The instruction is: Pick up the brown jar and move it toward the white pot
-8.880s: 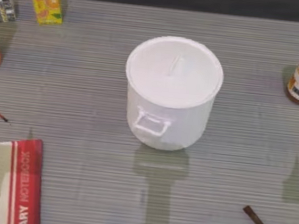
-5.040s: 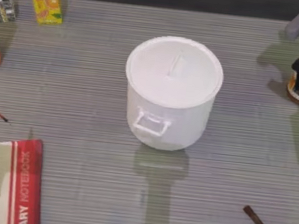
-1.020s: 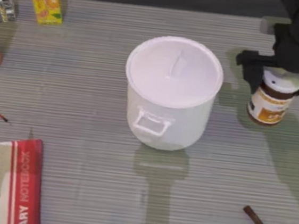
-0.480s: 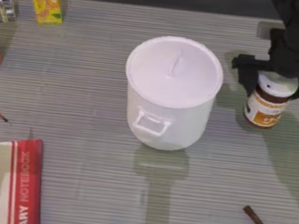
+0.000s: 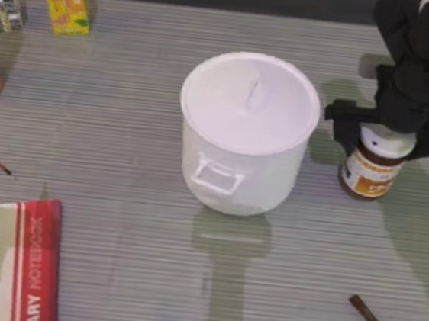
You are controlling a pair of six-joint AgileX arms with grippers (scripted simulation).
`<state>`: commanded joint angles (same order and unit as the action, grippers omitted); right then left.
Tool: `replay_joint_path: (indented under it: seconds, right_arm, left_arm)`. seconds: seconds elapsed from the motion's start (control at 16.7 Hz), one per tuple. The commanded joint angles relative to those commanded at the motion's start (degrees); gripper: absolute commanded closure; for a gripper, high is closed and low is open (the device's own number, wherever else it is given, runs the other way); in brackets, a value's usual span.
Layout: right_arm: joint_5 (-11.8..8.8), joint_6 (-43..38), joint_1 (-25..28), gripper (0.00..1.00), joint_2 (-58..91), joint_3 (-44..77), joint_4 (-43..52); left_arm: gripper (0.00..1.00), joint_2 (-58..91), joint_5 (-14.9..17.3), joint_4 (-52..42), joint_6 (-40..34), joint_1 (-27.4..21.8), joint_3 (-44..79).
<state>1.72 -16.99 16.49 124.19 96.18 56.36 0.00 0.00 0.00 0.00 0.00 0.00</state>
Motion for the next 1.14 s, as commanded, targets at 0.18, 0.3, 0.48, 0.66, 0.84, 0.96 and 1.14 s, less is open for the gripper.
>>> replay_joint_path:
  seconds: [0.18,0.3,0.48,0.66,0.84,0.96,1.14]
  right_arm:
    - [0.0,0.0,0.0,0.77,0.0,0.0,0.0]
    - [0.0,0.0,0.0,0.62,0.0,0.0,0.0]
    - [0.0,0.0,0.0,0.4,0.0,0.0,0.0]
    - [0.0,0.0,0.0,0.17,0.0,0.0,0.0]
    - [0.0,0.0,0.0,0.0,0.0,0.0,0.0]
    - [0.0,0.0,0.0,0.0,0.0,0.0,0.0]
    - [0.0,0.0,0.0,0.0,0.0,0.0,0.0]
  left_arm:
    - [0.0,0.0,0.0,0.0,0.0,0.0,0.0]
    - [0.0,0.0,0.0,0.0,0.0,0.0,0.0]
    - [0.0,0.0,0.0,0.0,0.0,0.0,0.0]
    - [0.0,0.0,0.0,0.0,0.0,0.0,0.0]
    - [0.0,0.0,0.0,0.0,0.0,0.0,0.0]
    - [0.0,0.0,0.0,0.0,0.0,0.0,0.0]
    - [0.0,0.0,0.0,0.0,0.0,0.0,0.0]
